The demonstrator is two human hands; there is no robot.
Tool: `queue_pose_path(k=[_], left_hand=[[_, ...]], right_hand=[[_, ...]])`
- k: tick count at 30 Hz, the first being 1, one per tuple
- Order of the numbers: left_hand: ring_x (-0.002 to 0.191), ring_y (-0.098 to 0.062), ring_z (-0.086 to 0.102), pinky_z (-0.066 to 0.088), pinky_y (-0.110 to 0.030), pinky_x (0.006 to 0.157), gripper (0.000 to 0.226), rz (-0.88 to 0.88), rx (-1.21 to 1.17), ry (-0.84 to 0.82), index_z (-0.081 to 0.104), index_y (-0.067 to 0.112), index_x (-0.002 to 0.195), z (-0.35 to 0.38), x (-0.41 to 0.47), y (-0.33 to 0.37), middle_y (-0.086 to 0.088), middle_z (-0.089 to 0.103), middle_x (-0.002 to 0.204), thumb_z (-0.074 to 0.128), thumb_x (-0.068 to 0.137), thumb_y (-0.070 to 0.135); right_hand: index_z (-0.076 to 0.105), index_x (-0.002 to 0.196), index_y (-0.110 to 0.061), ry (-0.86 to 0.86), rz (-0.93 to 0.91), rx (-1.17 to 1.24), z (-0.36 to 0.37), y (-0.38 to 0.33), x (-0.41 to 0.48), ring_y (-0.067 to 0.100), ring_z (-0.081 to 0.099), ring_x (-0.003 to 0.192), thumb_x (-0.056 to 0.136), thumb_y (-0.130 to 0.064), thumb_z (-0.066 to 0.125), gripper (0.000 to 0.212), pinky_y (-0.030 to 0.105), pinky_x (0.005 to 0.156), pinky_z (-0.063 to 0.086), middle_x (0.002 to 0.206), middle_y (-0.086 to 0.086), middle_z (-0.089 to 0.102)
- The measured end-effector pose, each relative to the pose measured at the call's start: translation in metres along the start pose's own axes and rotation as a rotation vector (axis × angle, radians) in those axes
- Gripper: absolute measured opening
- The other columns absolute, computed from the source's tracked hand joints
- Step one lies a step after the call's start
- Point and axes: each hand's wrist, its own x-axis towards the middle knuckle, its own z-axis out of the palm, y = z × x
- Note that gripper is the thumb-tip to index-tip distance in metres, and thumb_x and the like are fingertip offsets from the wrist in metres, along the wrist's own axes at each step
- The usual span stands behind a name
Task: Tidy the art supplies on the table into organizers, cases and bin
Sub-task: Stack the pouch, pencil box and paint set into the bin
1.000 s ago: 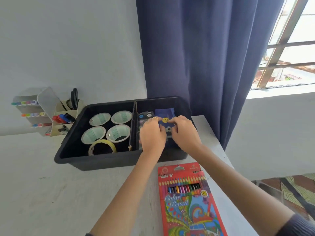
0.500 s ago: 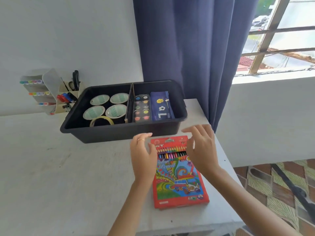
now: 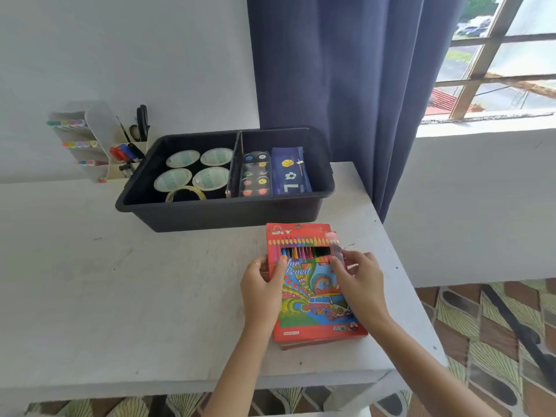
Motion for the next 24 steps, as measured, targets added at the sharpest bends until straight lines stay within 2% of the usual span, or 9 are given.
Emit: queue_pose_path(k=[3,7,10,14,18,22,24], left_hand=[[0.079,-0.01,0.069,0.055,-0.018,0.06,0.009,0.011,-0.141,-0.082,0.054,0.024,0.094,-0.003,-0.005,0.007,0.002,0.068,0.091,0.056,0.091,0.033],[0.081,-0.015,0.07,0.058,-0.031,0.068,0.015,0.085,-0.284,-0.133,0.05,0.022,0.101,-0.005,-0.009,0.022,-0.001,0.07,0.09,0.052,0.091,0.033],[0.078,-0.017,0.071,0.057,-0.025,0.061,0.013,0.073,-0.403,-0.127,0.05,0.019,0.1,-0.01,-0.001,0.041,0.001,0.072,0.085,0.053,0.092,0.028],[0.078,-0.019,0.071,0.058,-0.029,0.062,0.017,0.067,-0.5,-0.102,0.051,0.015,0.1,-0.016,0.026,0.072,-0.003,0.072,0.085,0.056,0.091,0.028],[0.082,-0.021,0.071,0.059,-0.033,0.067,0.022,0.041,-0.5,-0.074,0.051,0.014,0.104,-0.018,0.065,0.102,-0.006,0.071,0.093,0.058,0.091,0.03],[0.086,-0.022,0.069,0.059,-0.036,0.07,0.038,-0.017,-0.524,-0.079,0.045,0.015,0.119,-0.015,0.113,0.125,-0.01,0.067,0.105,0.064,0.088,0.022],[0.09,-0.02,0.069,0.058,-0.037,0.072,0.043,0.027,-0.418,-0.093,0.045,0.017,0.124,-0.014,0.133,0.129,-0.008,0.064,0.109,0.065,0.086,0.017]], right_hand=[[0.056,0.105,-0.018,0.016,-0.029,0.137,-0.004,-0.005,-0.006,0.01,0.065,0.078,0.091,-0.028,0.058,0.017,0.015,0.056,0.051,0.098,0.002,0.064],[0.047,0.105,-0.02,-0.06,-0.048,0.406,-0.01,-0.025,-0.013,0.015,0.071,0.075,0.093,-0.022,0.054,0.014,0.03,0.059,0.058,0.091,0.0,0.069],[0.046,0.105,-0.02,-0.106,-0.071,0.513,-0.015,-0.047,-0.005,0.02,0.072,0.074,0.094,-0.021,0.054,0.014,0.034,0.059,0.059,0.088,0.003,0.071],[0.046,0.11,-0.021,-0.196,-0.105,0.524,-0.019,-0.079,0.019,0.017,0.071,0.074,0.095,-0.02,0.052,0.017,0.025,0.055,0.056,0.092,0.001,0.07],[0.043,0.121,-0.029,-0.295,-0.122,0.484,-0.017,-0.108,0.05,0.011,0.07,0.08,0.095,-0.017,0.053,0.031,0.021,0.057,0.056,0.1,-0.005,0.067],[0.046,0.123,-0.027,-0.223,-0.085,0.533,-0.003,-0.129,0.096,0.007,0.07,0.074,0.094,-0.014,0.055,0.033,0.019,0.052,0.053,0.093,-0.01,0.065],[0.045,0.124,-0.026,-0.176,-0.068,0.516,0.007,-0.135,0.121,0.007,0.068,0.071,0.093,-0.015,0.055,0.034,0.016,0.049,0.051,0.093,-0.012,0.063]])
